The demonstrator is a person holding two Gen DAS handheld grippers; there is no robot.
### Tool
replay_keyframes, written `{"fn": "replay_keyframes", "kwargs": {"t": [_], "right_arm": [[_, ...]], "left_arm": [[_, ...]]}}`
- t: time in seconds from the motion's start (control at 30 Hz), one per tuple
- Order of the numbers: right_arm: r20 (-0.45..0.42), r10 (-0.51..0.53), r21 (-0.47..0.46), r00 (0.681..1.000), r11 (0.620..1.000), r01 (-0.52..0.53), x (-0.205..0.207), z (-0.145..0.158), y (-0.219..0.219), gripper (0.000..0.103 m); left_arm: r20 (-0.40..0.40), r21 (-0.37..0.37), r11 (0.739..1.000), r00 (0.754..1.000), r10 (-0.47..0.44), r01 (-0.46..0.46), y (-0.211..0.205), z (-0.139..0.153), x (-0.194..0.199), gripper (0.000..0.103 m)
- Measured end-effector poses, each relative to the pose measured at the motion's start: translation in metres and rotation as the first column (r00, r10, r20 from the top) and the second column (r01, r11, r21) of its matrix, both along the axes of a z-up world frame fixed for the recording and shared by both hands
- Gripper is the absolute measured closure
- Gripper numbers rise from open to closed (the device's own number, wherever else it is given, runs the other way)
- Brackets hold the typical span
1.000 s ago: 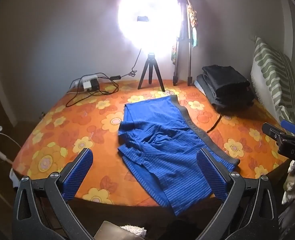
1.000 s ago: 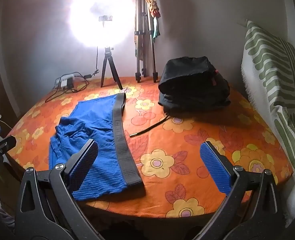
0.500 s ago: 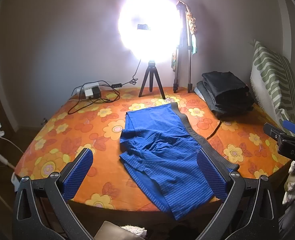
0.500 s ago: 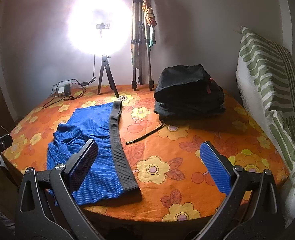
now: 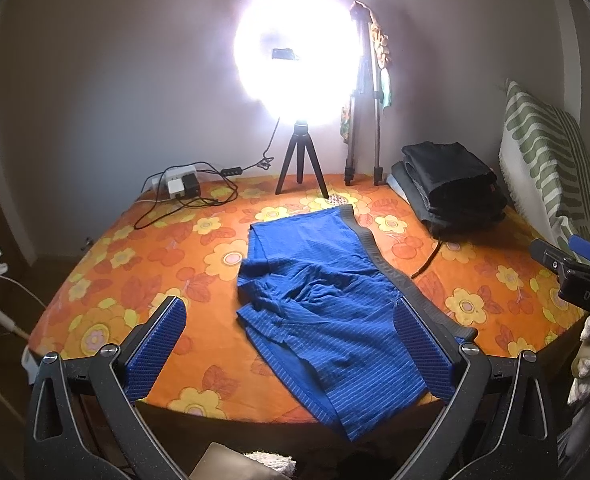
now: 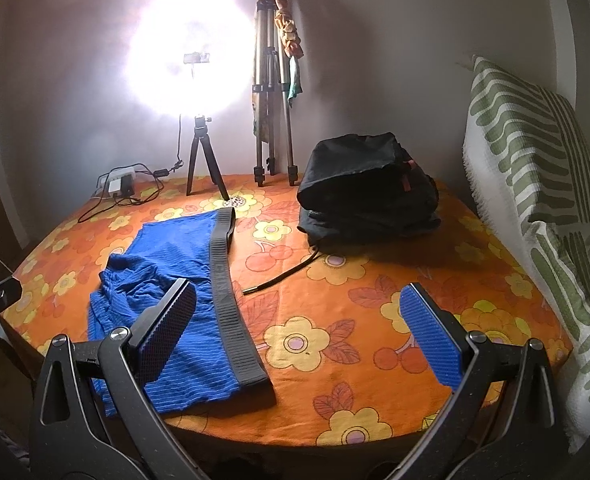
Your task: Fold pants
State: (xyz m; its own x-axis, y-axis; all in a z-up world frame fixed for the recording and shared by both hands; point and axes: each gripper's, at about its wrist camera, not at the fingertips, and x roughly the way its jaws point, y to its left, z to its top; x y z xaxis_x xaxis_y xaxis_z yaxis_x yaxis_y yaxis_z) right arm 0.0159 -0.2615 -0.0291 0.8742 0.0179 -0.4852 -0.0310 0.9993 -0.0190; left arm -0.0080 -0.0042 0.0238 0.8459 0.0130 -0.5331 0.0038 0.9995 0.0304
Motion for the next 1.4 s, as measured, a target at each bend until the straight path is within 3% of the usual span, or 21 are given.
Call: {"fn": "replay_keyframes", "kwargs": {"t": [0.87,1.4], "right_arm": [[0.073,-0.004,-0.04,0.997,0.999,0.007,-0.003,0.016,0.016,0.0],[0.067,-0.001,-0.041,0.998,0.999,0.004,-0.001,0.015,0.019,0.0]], "left_arm": [[0.009,-0.007,1.0,1.0,-0.007,0.007,-0.002,0.0,-0.003,0.0],[0.007,-0.014,1.0,1.0,-0.014,0.014,0.0,0.001,-0.005,0.0]]}}
